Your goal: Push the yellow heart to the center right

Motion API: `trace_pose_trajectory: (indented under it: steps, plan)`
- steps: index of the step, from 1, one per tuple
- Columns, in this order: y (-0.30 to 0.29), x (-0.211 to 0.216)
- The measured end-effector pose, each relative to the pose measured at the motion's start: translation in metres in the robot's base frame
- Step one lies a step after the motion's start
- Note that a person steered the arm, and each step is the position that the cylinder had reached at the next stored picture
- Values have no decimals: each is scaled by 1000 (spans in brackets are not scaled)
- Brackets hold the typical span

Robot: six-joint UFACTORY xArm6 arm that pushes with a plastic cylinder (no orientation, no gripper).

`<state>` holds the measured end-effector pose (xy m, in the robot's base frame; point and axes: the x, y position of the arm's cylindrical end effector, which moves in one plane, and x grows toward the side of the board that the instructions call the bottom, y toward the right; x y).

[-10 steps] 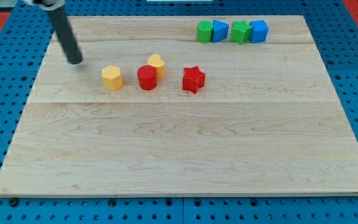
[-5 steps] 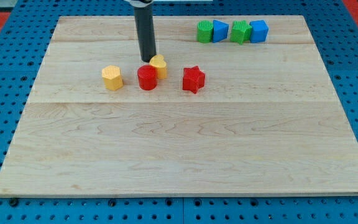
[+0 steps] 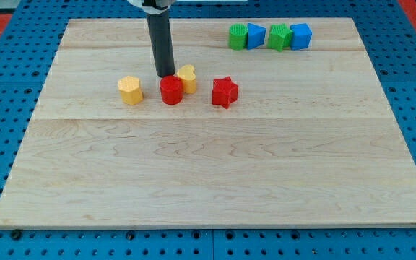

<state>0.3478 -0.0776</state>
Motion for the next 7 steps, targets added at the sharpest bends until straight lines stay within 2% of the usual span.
trace_pose_trajectory:
  steps: [1, 2, 3, 5, 7]
  plan:
    - [3, 18]
    - [22, 19]
    - [40, -3]
    - [167, -4]
    - [206, -24]
